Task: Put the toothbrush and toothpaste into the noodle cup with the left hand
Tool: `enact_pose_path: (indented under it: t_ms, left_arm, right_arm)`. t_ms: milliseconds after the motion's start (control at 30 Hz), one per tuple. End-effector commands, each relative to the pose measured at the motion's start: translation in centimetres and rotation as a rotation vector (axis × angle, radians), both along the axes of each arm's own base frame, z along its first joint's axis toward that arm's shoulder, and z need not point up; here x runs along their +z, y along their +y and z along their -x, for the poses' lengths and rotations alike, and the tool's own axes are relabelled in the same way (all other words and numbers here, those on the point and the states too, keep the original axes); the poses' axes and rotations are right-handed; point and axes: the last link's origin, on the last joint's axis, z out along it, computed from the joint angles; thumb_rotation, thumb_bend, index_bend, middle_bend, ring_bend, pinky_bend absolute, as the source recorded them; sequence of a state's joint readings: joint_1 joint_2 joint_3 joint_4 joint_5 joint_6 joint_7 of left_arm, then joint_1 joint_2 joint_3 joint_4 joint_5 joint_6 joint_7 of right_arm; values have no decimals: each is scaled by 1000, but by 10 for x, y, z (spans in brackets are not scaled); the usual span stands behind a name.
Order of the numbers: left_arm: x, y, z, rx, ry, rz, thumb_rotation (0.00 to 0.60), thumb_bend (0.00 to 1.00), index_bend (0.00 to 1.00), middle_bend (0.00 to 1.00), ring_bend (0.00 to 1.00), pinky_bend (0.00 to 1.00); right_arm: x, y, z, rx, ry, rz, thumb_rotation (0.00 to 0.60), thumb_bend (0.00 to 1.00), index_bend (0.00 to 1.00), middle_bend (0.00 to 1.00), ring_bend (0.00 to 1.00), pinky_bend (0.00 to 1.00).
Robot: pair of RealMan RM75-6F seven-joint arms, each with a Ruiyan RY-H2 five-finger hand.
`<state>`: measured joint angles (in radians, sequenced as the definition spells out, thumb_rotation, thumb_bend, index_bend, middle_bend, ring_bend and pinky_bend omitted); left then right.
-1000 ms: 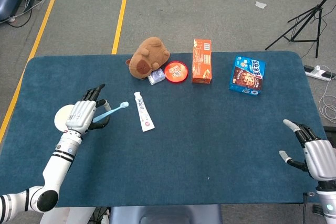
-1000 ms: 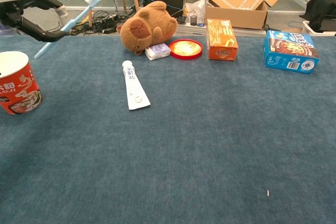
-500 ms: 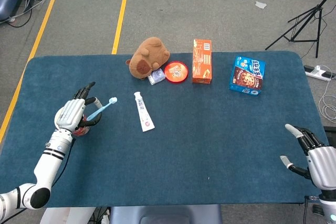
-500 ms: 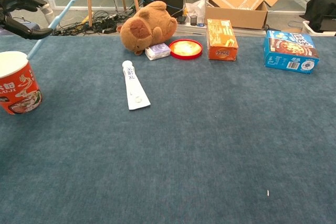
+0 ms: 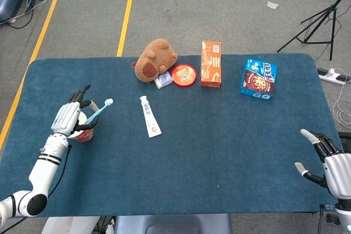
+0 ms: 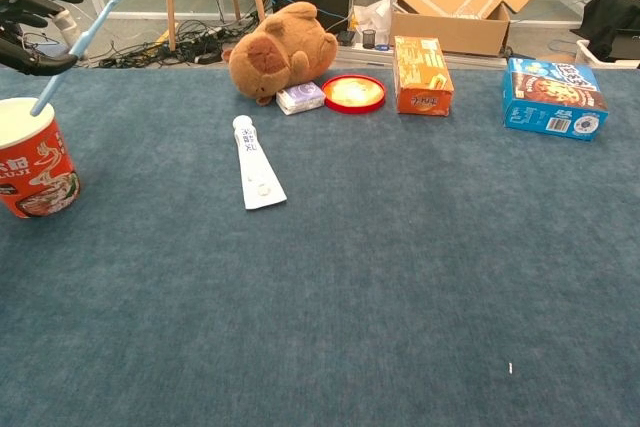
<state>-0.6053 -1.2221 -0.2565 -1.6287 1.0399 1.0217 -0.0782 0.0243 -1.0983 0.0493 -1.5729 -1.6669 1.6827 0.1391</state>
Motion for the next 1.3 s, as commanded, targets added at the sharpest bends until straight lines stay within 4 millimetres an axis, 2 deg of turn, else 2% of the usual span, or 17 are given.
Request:
enact_pose_path:
  t_ms: [33,567,1300]
  left_arm:
    - [0,1,4,8,-2,0,600,402,657,0,0,0]
    - [4,3,30,53,-15,1,600,402,657,0,0,0]
    - [-2,1,51,85,-11,17,600,402,637,0,0,0]
  right_arm:
    - [0,-1,0,-3,1,-1,600,157,191,256,237,596]
    - [-3,-5,3,-22,7,-16,600,157,191,256,237,596]
    - [-4,-7,3,-26,6,-18,600,157,192,256,237,596]
